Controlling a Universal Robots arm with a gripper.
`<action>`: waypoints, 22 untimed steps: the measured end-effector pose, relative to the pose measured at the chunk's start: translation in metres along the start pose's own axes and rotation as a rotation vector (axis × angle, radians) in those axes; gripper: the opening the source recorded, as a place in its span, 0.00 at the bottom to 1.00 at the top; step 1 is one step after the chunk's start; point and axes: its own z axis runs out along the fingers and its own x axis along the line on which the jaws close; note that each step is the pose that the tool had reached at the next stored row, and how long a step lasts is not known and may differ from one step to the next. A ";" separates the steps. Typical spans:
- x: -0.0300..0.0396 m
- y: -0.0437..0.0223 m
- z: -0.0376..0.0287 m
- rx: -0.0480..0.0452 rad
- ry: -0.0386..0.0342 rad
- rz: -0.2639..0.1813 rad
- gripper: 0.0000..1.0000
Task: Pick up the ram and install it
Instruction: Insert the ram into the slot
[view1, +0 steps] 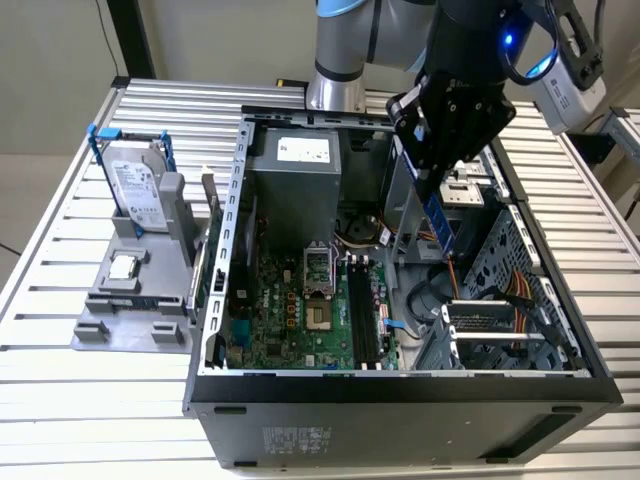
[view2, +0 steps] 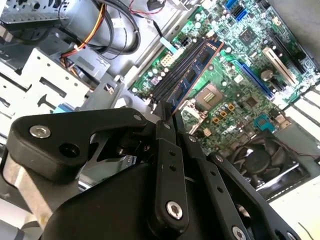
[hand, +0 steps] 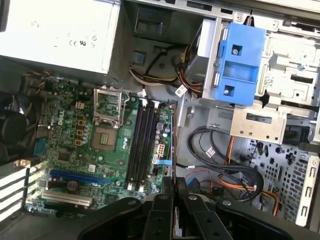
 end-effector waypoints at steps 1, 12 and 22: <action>-0.0001 0.0000 0.0000 0.0002 -0.0001 0.006 0.00; -0.0015 -0.0002 0.0000 0.0019 -0.0012 0.071 0.00; -0.0023 -0.0003 0.0000 0.0032 -0.0021 0.127 0.00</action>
